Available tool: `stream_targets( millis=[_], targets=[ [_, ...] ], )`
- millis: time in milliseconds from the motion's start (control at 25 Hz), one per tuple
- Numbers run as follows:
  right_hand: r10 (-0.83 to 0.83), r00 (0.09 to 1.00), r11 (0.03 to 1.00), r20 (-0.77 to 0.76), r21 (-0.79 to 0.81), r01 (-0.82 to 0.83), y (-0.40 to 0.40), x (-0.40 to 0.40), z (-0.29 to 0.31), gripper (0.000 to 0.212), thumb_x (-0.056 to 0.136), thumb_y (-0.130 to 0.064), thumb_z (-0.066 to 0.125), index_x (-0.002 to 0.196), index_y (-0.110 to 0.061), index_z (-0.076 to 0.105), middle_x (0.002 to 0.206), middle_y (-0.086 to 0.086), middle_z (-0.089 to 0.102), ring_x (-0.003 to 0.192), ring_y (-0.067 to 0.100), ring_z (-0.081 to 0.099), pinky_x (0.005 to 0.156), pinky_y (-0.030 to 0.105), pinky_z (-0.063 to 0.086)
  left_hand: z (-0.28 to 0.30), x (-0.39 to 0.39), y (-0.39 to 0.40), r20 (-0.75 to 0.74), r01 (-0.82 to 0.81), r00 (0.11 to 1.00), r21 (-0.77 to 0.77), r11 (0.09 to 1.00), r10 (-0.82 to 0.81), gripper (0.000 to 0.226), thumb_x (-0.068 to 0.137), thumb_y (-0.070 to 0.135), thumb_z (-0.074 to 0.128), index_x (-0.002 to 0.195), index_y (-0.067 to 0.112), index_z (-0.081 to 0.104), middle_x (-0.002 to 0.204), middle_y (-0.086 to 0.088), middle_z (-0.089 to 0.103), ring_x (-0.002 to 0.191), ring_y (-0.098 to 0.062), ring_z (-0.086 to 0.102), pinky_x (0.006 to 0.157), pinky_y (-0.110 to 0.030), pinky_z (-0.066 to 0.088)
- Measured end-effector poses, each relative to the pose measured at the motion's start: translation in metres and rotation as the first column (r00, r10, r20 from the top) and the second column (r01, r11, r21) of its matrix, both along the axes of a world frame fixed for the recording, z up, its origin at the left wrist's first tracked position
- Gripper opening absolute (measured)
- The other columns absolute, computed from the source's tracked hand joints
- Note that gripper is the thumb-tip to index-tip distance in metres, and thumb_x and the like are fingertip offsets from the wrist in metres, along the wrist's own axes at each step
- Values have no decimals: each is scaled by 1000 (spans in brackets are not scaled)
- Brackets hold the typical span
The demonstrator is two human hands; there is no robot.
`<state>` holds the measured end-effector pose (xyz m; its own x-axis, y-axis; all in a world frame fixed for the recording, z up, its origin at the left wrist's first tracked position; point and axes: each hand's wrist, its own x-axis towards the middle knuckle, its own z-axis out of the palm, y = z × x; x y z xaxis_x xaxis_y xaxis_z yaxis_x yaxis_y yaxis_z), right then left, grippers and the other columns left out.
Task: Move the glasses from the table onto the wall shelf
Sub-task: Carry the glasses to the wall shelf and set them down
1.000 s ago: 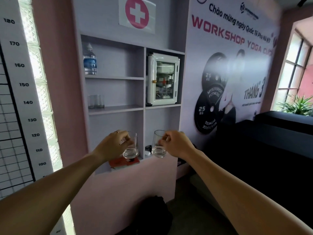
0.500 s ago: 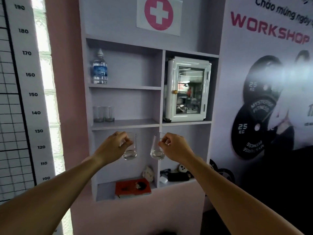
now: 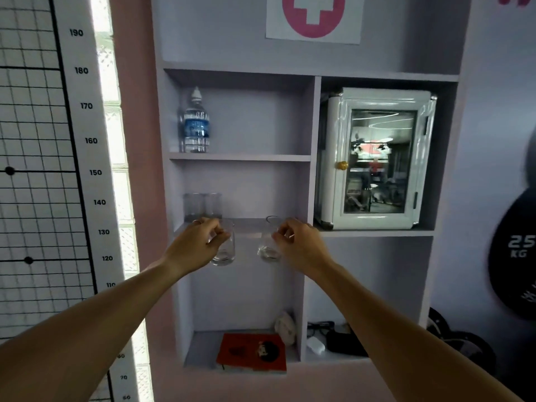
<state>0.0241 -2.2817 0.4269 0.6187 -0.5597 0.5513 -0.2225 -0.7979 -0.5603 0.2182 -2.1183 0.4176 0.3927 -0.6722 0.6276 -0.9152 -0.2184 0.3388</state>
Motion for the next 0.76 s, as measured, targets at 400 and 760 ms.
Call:
stream_targets(
  millis=[400,760],
  targets=[
    [34,999,997,-25,-72,-36,-13,97,29,14,93,-37,58,95,-24,60,98,2,64,85,19,63,71,31,54,25,82,-19,77,-32,996,-74,997,38,29,94,37,58,70,39,42,87,5,56,78,-16,51,62,-26,36],
    [44,997,990,-57,-132,-51,-13,182,25,8,93,-36,59,90,-29,54,100,1,63,85,18,58,62,21,39,25,153,-28,113,-10,994,-12,1000,12,24,92,44,57,80,23,55,95,6,60,82,-14,57,72,-35,49]
  ],
)
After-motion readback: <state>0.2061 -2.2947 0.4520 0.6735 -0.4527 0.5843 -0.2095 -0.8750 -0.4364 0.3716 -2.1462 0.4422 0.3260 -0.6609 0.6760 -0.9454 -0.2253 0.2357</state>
